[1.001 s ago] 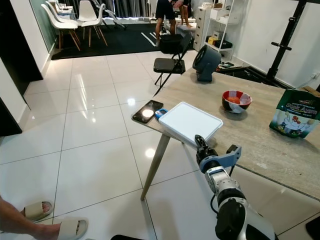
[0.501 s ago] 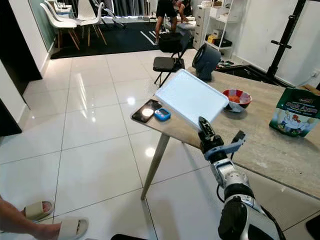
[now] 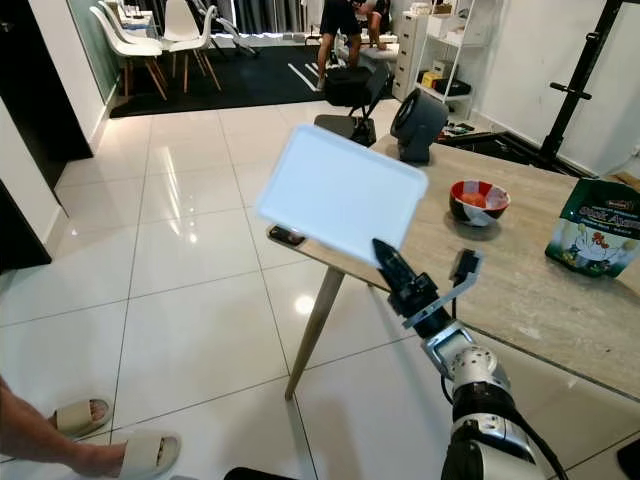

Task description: Restocking fridge

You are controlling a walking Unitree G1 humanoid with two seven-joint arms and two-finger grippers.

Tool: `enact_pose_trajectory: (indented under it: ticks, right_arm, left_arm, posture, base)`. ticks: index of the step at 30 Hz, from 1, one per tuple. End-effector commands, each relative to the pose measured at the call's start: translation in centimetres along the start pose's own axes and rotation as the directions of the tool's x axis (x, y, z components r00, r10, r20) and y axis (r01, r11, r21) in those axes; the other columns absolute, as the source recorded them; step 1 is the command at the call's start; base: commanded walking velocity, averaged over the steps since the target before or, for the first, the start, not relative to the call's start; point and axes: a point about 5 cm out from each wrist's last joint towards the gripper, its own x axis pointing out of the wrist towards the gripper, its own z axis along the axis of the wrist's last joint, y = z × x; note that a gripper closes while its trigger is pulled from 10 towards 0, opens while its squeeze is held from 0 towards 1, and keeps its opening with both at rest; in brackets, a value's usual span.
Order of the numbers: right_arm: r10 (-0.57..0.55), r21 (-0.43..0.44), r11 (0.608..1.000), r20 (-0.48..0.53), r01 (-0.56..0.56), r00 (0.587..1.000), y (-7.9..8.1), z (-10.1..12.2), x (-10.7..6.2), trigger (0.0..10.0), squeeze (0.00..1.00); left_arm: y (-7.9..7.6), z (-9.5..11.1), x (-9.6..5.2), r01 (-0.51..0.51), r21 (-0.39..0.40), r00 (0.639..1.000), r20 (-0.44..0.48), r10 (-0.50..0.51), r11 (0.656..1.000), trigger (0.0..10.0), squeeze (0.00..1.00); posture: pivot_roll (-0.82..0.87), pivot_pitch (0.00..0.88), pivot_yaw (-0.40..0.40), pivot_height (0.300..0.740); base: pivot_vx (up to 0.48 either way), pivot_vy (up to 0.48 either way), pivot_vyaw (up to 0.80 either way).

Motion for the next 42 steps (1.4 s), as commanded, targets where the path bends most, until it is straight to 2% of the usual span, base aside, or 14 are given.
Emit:
enact_pose_trajectory:
  ticks: [1,3,8,13,15,22,33,36,42]
  right_arm:
    - [0.042,-0.023,0.999,-0.048,-0.043,0.998,0.4,-0.4,0.0,10.0,0.00]
    - [0.043,-0.033,0.998,-0.089,-0.046,0.995,0.4,-1.2,-0.4,10.0,0.00]
    - [0.028,-0.032,0.999,-0.112,-0.032,0.993,0.2,-1.7,-0.9,10.0,0.00]
    - [-0.043,-0.059,0.998,-0.148,0.035,0.988,-0.6,-2.3,-1.9,10.0,0.00]
    - [-0.104,-0.071,0.993,-0.155,0.094,0.982,-1.4,-2.5,-3.0,10.0,0.00]
    - [-0.151,-0.072,0.987,-0.160,0.141,0.976,-1.9,-2.7,-4.5,10.0,0.00]
    - [-0.158,-0.083,0.986,-0.173,0.146,0.972,-2.1,-2.8,-4.4,10.0,0.00]
    - [-0.162,-0.103,0.984,-0.183,0.145,0.970,-2.1,-2.8,-4.3,10.0,0.00]
    - [-0.173,-0.121,0.981,-0.188,0.152,0.967,-2.2,-2.7,-4.4,10.0,0.00]
  left_arm:
    - [-0.4,-1.1,-0.1,0.003,-0.014,0.999,-0.046,-0.004,1.000,10.0,0.00]
    - [-0.3,-1.2,-0.1,0.001,-0.009,0.999,-0.053,-0.001,1.000,10.0,0.00]
    - [-0.2,-1.3,-0.1,-0.001,-0.002,0.998,-0.058,0.001,1.000,10.0,0.00]
    - [-0.2,-1.4,-0.1,-0.004,-0.001,0.998,-0.063,0.004,1.000,10.0,0.00]
    - [-0.3,-1.4,-0.1,-0.004,-0.002,0.998,-0.065,0.004,1.000,10.0,0.00]
    - [-0.6,-1.5,0.0,-0.002,0.000,0.998,-0.070,0.002,1.000,10.0,0.00]
    - [-1.1,-1.6,0.1,0.003,0.002,0.997,-0.072,-0.002,1.000,10.0,0.00]
    - [-1.3,-1.6,0.1,0.004,-0.005,0.998,-0.067,-0.004,1.000,10.0,0.00]
    - [-1.3,-1.4,0.2,0.004,-0.005,0.998,-0.061,-0.004,1.000,10.0,0.00]
  posture:
    - [-0.09,0.000,-0.024,0.740]
    - [-0.09,0.000,-0.024,0.740]
    - [-0.09,0.000,-0.023,0.740]
    - [-0.09,0.000,-0.024,0.740]
    - [-0.09,0.000,-0.024,0.740]
    - [-0.10,0.000,-0.024,0.740]
    - [-0.10,0.000,-0.023,0.740]
    - [-0.10,0.000,-0.023,0.740]
    - [-0.10,0.000,-0.026,0.740]
  base:
    - [0.000,0.000,0.00]
    - [0.000,0.000,0.00]
    - [-0.274,0.000,0.00]
    - [-0.362,0.000,0.00]
    - [-0.369,0.000,0.00]
    - [-0.378,0.000,0.00]
    - [-0.387,0.000,0.00]
    - [0.000,0.000,0.00]
    - [0.000,0.000,-0.75]
